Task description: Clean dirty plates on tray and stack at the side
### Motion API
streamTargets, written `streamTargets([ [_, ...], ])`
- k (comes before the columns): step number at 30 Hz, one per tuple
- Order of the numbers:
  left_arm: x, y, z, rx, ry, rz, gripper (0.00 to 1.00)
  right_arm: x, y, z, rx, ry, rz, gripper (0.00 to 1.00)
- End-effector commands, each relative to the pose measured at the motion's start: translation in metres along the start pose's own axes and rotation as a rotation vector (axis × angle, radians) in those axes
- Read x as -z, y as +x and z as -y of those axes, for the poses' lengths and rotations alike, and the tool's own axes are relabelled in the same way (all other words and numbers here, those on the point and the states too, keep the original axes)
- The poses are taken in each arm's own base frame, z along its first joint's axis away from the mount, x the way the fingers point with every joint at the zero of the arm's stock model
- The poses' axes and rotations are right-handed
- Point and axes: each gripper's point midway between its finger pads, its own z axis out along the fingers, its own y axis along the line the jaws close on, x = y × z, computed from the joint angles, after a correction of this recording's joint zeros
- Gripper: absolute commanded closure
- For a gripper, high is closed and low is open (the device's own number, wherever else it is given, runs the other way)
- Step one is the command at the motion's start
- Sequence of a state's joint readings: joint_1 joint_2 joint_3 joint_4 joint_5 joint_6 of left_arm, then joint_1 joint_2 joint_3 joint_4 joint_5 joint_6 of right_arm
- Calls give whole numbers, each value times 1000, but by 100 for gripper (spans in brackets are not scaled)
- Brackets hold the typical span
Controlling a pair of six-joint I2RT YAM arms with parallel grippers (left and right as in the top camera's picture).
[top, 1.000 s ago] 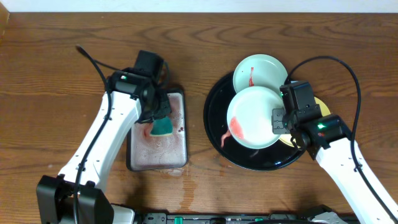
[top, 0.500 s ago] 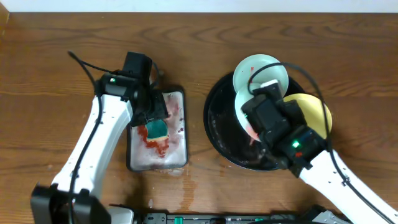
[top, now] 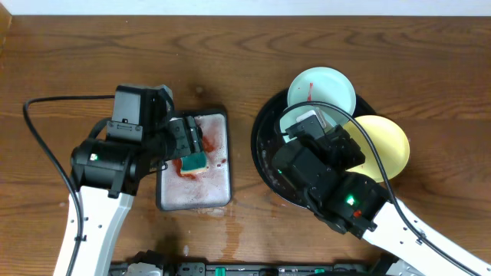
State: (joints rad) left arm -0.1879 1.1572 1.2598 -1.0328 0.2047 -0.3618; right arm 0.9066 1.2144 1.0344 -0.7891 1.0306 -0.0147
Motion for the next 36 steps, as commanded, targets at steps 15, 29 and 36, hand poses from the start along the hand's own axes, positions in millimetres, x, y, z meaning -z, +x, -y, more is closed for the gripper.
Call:
streamTargets([
  [15, 0, 0, 0, -8, 3, -3, 21, 18, -28, 28, 23, 122, 91, 99],
  [29, 0, 0, 0, -8, 3, -3, 21, 18, -29, 28, 21, 122, 92, 99],
  [36, 0, 1, 0, -8, 3, -3, 21, 18, -28, 29, 19, 124, 90, 99],
])
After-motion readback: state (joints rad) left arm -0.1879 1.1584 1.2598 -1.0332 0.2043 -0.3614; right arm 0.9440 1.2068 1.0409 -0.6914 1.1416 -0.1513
